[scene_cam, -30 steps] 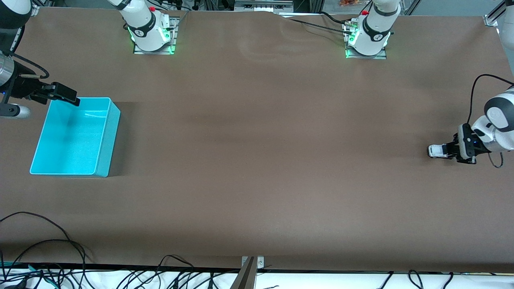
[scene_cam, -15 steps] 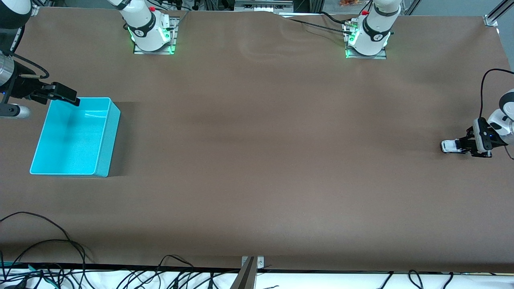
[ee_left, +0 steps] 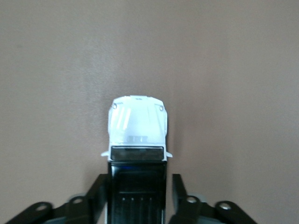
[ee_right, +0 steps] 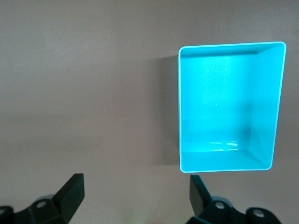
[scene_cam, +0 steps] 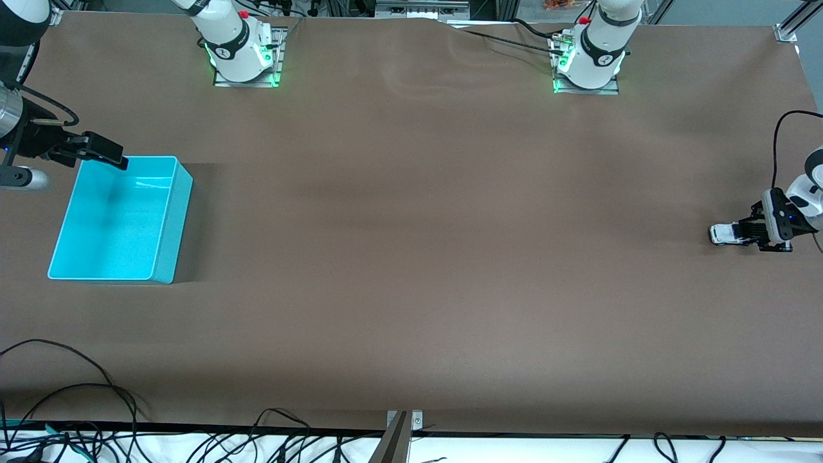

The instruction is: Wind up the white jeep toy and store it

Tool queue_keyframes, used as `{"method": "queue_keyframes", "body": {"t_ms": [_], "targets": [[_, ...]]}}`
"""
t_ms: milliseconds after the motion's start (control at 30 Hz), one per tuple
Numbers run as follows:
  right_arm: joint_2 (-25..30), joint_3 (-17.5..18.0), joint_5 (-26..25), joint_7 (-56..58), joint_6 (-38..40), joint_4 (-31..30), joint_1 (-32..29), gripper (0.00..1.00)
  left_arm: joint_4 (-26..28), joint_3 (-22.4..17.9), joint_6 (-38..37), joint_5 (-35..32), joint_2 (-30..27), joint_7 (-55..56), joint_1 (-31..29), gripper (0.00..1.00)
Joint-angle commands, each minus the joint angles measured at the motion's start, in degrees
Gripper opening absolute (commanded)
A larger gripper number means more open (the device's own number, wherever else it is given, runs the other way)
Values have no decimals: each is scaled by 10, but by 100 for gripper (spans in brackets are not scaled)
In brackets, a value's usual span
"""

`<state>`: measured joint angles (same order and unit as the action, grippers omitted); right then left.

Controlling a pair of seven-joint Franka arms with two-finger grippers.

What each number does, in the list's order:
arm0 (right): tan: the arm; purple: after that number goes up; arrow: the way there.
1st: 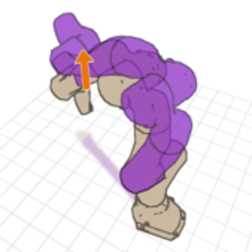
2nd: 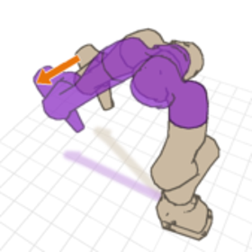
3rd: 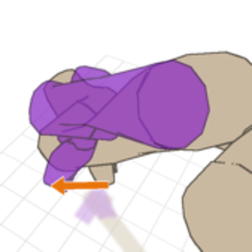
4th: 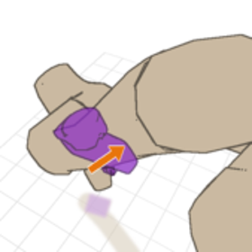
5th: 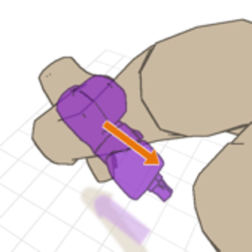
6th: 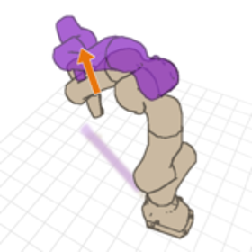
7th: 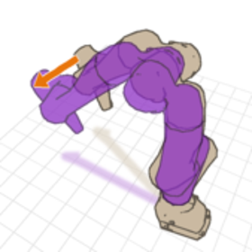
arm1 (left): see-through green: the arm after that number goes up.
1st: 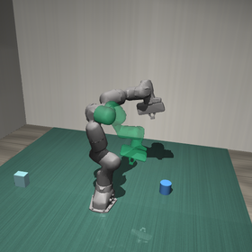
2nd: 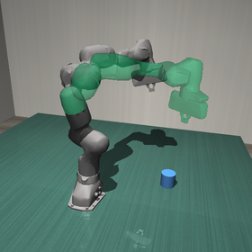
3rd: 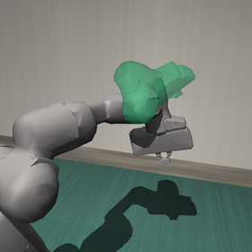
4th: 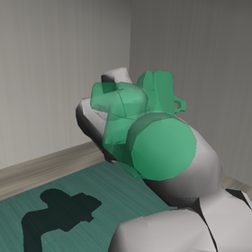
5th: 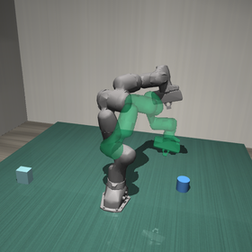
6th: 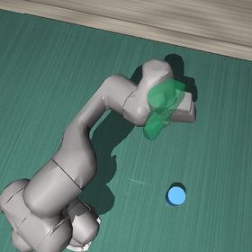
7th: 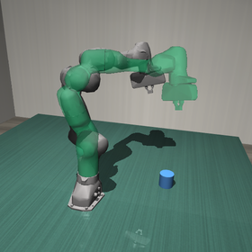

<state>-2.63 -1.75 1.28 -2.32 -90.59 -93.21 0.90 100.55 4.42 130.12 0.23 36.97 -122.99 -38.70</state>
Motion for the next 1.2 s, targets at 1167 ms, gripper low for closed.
{"method": "queue_keyframes", "body": {"t_ms": [1167], "targets": [[8,0,-5,0,2,-7,-1,100,-134,9,-356,-10,-94,454,139,100]]}}
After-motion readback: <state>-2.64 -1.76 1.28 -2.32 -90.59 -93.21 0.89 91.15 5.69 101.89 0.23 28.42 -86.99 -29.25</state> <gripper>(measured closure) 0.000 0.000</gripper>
